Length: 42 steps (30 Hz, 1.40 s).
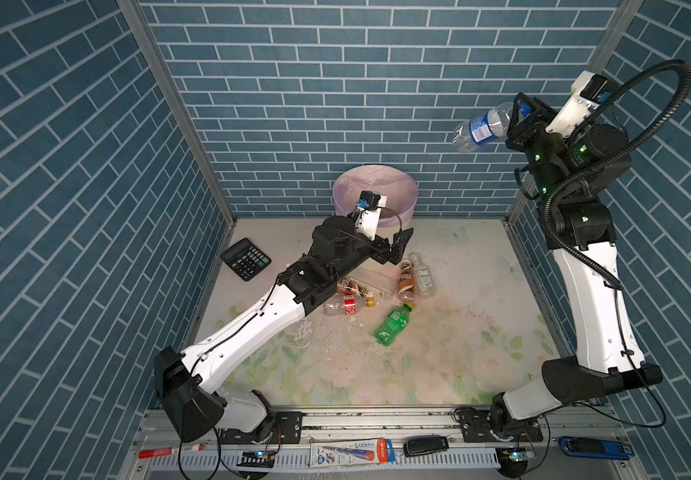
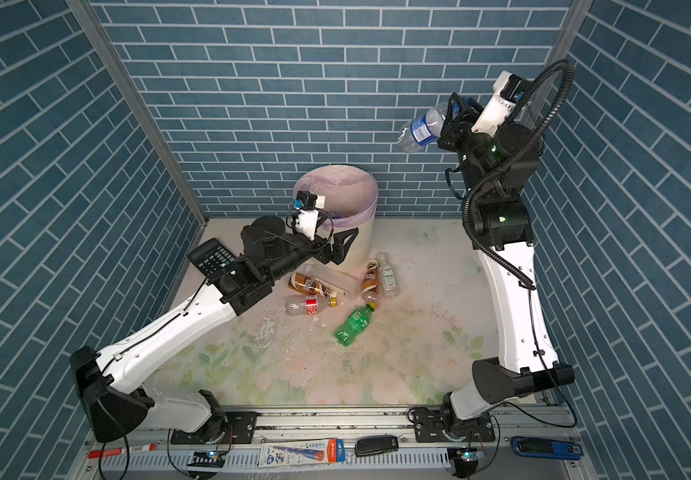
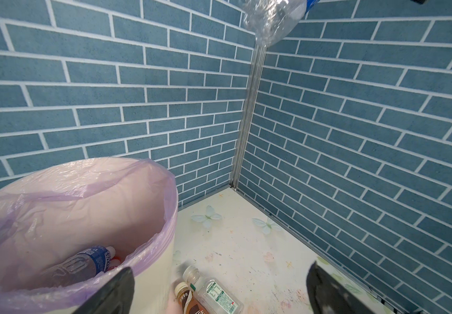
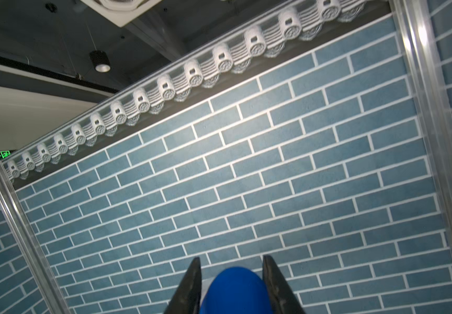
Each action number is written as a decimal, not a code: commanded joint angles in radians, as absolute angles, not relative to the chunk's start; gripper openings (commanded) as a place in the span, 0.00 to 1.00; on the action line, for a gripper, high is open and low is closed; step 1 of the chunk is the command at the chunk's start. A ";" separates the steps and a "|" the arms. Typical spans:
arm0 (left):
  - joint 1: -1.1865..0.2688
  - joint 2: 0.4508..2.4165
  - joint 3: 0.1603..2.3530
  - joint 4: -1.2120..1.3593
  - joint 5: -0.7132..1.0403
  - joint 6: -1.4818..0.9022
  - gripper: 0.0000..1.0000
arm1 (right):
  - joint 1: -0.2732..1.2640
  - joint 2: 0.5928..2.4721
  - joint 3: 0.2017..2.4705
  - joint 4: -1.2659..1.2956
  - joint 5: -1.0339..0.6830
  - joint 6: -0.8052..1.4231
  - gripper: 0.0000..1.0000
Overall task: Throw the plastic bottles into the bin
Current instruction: 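Move the blue-cap bottle with the right gripper over the bin and open, then lower the left gripper onto the green soda bottle while the right gripper withdraws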
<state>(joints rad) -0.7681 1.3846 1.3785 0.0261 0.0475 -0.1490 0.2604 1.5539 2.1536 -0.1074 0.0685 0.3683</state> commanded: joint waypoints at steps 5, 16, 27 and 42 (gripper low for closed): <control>-0.718 1.324 1.315 0.042 0.044 -0.168 0.99 | 0.304 1.929 2.466 -0.322 -0.082 0.525 0.01; -0.693 1.316 1.270 0.035 0.045 -0.187 0.99 | 0.448 2.048 2.598 -0.438 -0.034 0.367 0.99; -0.692 1.308 1.240 0.042 0.058 -0.228 0.99 | 0.443 1.946 2.475 -0.430 -0.023 0.351 0.99; -0.692 1.287 1.215 0.017 0.060 -0.252 0.99 | 0.423 1.831 2.313 -0.404 -0.043 0.356 0.99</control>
<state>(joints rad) -0.6979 1.3102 1.2251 0.0254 0.0490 -0.2401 0.4301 1.9030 2.3547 -0.4324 -0.0345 0.3840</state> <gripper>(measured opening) 0.994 0.993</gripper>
